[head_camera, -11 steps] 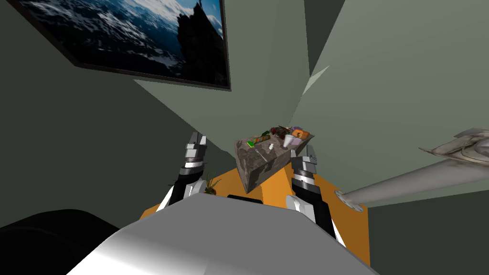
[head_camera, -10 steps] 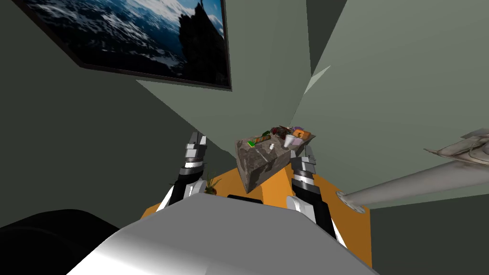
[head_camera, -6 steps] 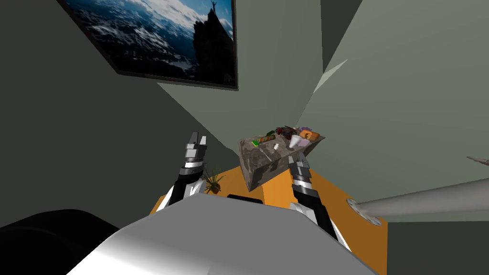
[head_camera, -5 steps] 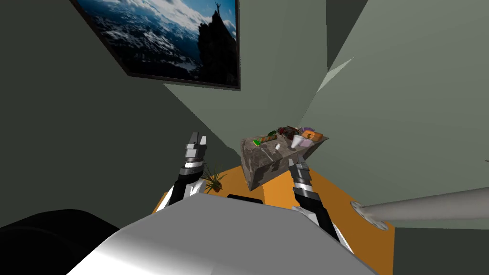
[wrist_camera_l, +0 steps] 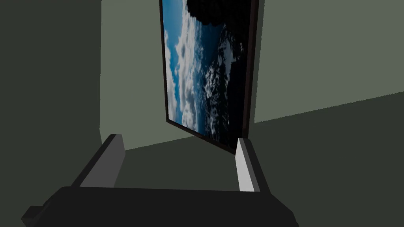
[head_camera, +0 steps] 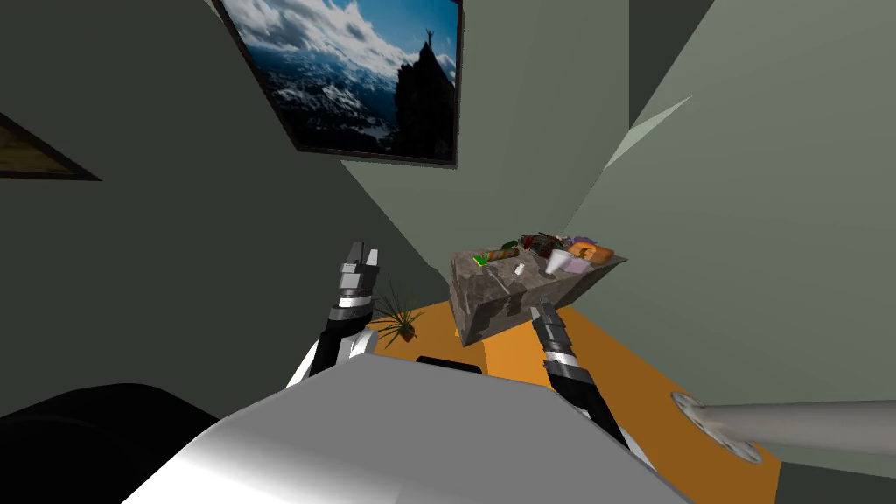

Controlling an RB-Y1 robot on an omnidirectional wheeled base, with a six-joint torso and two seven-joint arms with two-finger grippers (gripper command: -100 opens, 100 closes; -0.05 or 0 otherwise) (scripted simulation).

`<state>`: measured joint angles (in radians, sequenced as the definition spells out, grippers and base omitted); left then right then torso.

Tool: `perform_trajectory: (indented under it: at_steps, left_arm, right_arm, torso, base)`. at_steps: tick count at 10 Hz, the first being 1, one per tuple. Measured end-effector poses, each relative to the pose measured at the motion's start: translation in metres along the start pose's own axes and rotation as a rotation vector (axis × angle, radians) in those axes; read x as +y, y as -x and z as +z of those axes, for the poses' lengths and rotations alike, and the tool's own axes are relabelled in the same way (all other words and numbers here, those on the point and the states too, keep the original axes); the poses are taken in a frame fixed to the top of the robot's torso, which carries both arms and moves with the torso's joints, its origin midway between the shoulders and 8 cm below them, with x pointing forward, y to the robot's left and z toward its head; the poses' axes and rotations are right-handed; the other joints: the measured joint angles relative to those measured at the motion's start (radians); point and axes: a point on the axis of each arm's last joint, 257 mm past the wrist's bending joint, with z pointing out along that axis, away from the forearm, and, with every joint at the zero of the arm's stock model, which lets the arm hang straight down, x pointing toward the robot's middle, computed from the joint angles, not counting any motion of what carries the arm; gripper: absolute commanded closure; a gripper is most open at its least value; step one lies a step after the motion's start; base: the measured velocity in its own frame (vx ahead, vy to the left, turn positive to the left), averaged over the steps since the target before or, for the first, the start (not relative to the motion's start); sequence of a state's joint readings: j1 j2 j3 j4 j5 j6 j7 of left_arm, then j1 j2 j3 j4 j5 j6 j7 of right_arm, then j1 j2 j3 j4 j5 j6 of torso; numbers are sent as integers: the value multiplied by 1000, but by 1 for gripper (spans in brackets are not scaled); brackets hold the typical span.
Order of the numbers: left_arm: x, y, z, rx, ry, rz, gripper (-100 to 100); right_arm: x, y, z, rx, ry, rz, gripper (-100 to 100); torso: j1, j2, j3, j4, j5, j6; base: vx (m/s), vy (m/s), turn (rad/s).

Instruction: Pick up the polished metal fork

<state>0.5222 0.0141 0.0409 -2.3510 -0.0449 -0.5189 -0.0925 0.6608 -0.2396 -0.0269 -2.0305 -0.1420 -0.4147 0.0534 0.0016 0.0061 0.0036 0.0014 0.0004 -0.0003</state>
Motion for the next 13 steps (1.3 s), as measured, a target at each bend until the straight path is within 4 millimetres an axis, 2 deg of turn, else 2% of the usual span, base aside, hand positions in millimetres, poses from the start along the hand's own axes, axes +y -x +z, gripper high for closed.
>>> perform_trajectory:
  at_steps: [3, 8, 10, 13]
  left_arm:
    - [0, 0, 0, 0, 0, 0, 0]
    - [0, 0, 0, 0, 0, 0, 0]
    - [0, 0, 0, 0, 0, 0, 0]
    - [0, 0, 0, 0, 0, 0, 0]
  right_arm:
    - [-45, 15, -28, 27, -119, -63, -100]
    - [-104, 42, -72, 56, -275, -145, -100]
    - [-136, 66, -103, 76, -371, -201, -100]
    - [-168, 99, -153, 104, -503, -276, -100]
  torso:
    - [0, 1, 1, 0, 0, 0]
    - [-1, -1, 0, 0, 0, 1]
    - [1, 2, 1, 0, 0, 0]
    - [2, 0, 0, 0, 1, 0]
  base:
    - [-84, 52, 125]
    - [-71, 52, 185]
    - [-110, 74, 197]
    - [-58, 80, 243]
